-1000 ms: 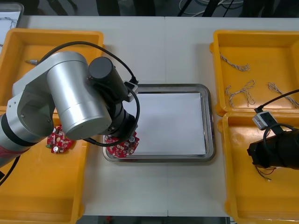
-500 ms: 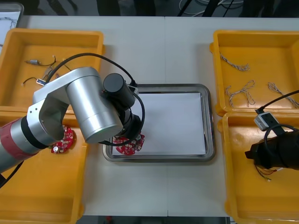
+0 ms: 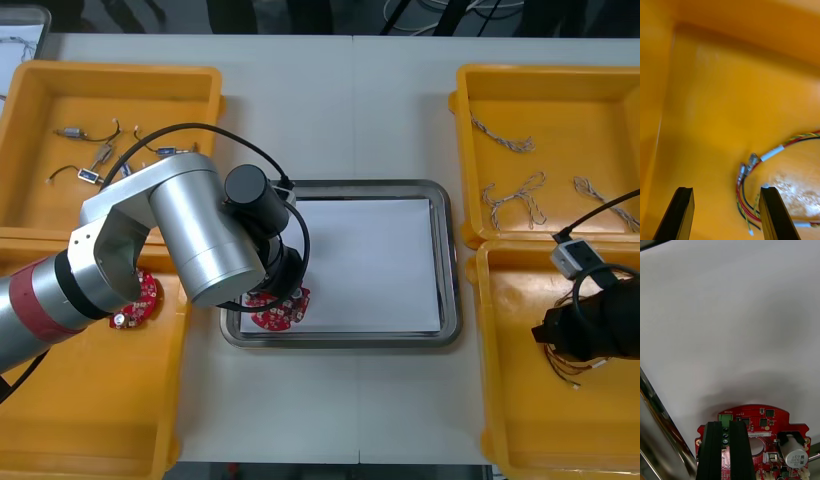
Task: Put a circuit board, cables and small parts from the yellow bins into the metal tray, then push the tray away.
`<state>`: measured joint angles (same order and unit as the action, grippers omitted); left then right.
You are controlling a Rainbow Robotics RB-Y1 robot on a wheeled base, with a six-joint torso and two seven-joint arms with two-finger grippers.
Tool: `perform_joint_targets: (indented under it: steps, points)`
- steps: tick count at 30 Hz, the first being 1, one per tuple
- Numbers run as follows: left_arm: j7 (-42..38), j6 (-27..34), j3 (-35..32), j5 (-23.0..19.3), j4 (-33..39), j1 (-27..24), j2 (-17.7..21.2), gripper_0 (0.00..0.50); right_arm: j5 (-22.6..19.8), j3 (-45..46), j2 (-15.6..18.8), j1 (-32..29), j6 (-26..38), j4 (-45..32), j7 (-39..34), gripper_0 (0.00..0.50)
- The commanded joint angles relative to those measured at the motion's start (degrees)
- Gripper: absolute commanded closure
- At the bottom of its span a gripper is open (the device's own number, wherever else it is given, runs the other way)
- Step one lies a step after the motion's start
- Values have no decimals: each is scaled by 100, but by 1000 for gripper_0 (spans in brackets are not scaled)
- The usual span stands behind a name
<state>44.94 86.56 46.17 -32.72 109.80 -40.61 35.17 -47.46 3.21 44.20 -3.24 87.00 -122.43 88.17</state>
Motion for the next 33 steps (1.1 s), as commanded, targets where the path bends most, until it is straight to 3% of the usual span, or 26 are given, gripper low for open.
perform_joint_targets:
  steps: [1,5,10,11,12,13,14,17,18,27,33]
  points:
    - [-416,-78,120,117,24,-228,-125,500,-62,672,-87,324,634,-422,-370,0]
    - [-451,-78,164,152,24,-228,-125,500,-124,1094,-87,526,1214,-545,-485,0]
    - [-539,-105,191,169,6,-228,-116,499,-185,1534,-87,606,1504,-571,-739,0]
    - [-566,-105,191,169,15,-228,-125,433,-203,1613,-87,614,1539,-571,-889,0]
    - [-601,-105,191,169,6,-228,-116,304,-203,1683,-87,614,1574,-571,-1056,0]
    - [-618,-105,191,178,6,-228,-125,256,-194,1718,-87,614,1592,-571,-1144,0]
    - [-645,-105,191,196,15,-228,-125,176,-159,1753,-87,614,1618,-580,-1311,0]
    - [-697,-105,191,231,15,-228,-125,24,0,1850,-87,614,1724,-589,-1715,0]
    - [-706,-105,191,249,15,-228,-125,4,70,1859,-87,614,1767,-589,-1900,0]
    - [-812,-105,191,231,15,-228,-116,0,290,1903,-96,614,1978,-589,-3394,0]
    - [-935,-166,94,213,41,-255,-81,0,509,1903,-333,500,2022,-580,-4528,0]
